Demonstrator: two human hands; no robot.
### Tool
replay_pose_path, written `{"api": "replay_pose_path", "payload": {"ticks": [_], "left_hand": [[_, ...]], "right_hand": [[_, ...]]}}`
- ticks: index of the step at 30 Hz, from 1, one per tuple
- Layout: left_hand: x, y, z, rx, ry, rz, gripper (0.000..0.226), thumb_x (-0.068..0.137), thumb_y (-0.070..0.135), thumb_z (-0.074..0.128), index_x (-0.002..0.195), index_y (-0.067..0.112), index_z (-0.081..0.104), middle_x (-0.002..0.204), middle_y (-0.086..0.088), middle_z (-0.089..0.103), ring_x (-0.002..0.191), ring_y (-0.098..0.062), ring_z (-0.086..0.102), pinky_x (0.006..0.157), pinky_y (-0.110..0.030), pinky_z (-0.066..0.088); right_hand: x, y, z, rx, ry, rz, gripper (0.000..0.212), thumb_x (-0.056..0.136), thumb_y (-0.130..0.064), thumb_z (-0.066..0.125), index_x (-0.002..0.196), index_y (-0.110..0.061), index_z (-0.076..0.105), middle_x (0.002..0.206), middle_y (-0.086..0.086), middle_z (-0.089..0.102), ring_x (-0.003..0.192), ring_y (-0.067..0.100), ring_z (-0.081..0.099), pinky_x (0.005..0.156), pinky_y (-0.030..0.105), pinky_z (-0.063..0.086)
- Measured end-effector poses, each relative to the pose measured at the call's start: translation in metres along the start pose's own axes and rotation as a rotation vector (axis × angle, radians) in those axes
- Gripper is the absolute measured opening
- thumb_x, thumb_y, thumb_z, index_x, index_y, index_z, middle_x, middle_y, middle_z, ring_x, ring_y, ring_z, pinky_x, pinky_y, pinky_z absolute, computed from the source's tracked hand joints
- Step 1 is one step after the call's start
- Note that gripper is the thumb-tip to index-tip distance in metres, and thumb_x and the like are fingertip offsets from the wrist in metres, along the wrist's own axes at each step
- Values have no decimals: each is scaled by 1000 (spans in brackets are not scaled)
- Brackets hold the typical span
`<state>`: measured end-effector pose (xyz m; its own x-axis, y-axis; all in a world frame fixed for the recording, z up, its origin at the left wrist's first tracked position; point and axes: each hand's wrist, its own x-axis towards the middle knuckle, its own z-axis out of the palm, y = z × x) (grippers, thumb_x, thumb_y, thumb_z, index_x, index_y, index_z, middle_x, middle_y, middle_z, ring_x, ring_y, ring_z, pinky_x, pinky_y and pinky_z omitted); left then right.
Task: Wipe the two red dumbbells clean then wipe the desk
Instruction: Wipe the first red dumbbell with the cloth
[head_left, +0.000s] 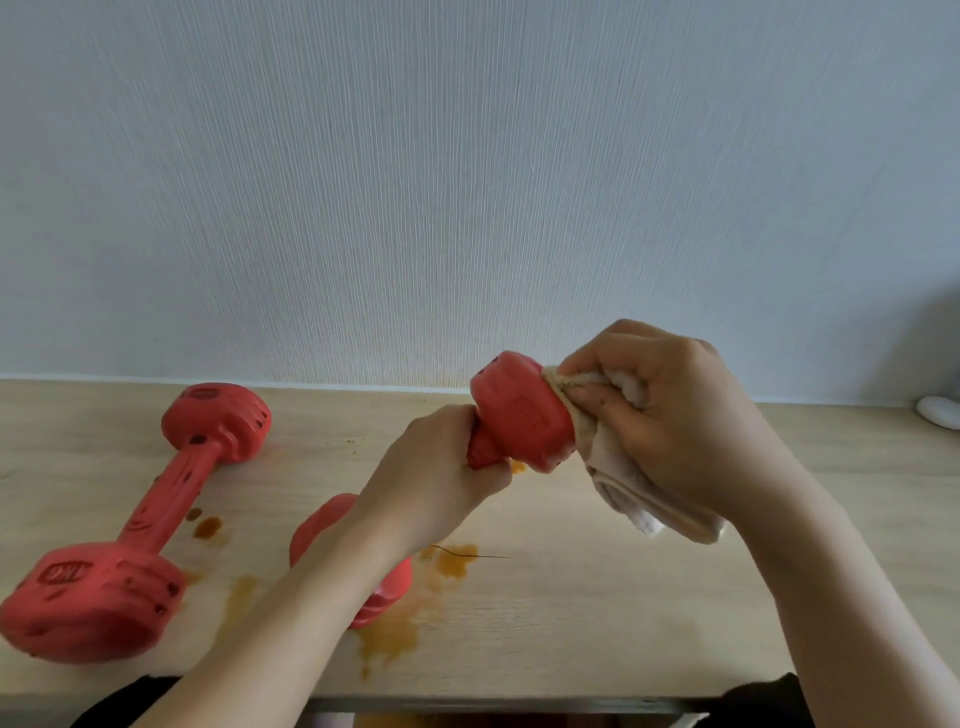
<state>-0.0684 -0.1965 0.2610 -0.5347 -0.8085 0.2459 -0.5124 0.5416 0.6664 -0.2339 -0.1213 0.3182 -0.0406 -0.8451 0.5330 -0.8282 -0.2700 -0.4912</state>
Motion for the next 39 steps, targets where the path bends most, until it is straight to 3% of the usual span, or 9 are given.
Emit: {"api": "replay_pose_path", "payload": {"ticks": [9,16,21,24,27,29,33,35,39], "left_hand": [[0,1,4,53,-14,27,24,79,19,56,61,18,41,60,3,48,55,-12,45,52,-26,31],[4,-11,-4,33,25,-30,9,75,20,63,71,18,55,65,7,60,60,-3,56,57,-28,45],[5,-9,-7,24,74,-47,19,77,13,62,66,20,48,56,10,51,52,12,52,48,-12,35],[2,-9,-5,43,72,-43,14,77,15,61,68,17,50,61,7,54,57,-4,54,51,-17,34],[0,-9,-5,41,94,-42,11,77,18,60,72,13,52,67,-1,57,62,-15,55,55,-29,39],[-4,-8,-5,36,98,-26,11,77,19,62,73,15,53,69,1,58,64,-13,56,57,-28,40],[-8,-9,-6,30,103,-19,11,76,21,65,78,17,55,75,3,61,68,-13,58,60,-30,45],[-9,-10,-5,46,117,-7,11,77,21,64,79,16,55,75,3,58,68,-12,56,58,-23,41],[-12,-6,-3,40,145,20,14,77,18,64,73,15,50,70,2,53,63,-13,51,58,-15,36]], "right_hand": [[27,-11,10,35,-26,102,9,88,-25,63,88,-21,71,88,-5,69,87,11,63,82,37,50],[-8,-7,12,167,24,122,17,85,-13,66,80,-30,67,82,-10,66,80,4,62,70,19,48],[-6,3,9,143,-7,197,15,85,-15,69,78,-28,70,75,-13,68,74,0,62,65,13,46],[10,1,2,150,157,225,5,84,-21,70,83,-25,68,72,-16,66,68,-4,60,60,11,45],[28,-15,0,207,362,142,14,82,-26,71,88,-21,60,74,-14,62,66,-5,57,57,10,43],[37,-25,6,259,296,121,14,81,-29,73,85,-21,62,73,-11,64,66,-4,59,59,12,45],[33,-25,18,216,-135,180,15,85,-38,66,91,-24,69,84,-8,70,80,3,65,74,26,54],[31,-22,17,220,-179,143,13,90,-31,61,96,-23,69,89,-7,71,85,6,66,78,29,55],[32,-19,17,252,-126,217,12,92,-25,60,92,-22,71,86,-9,71,82,1,65,72,17,53]]}}
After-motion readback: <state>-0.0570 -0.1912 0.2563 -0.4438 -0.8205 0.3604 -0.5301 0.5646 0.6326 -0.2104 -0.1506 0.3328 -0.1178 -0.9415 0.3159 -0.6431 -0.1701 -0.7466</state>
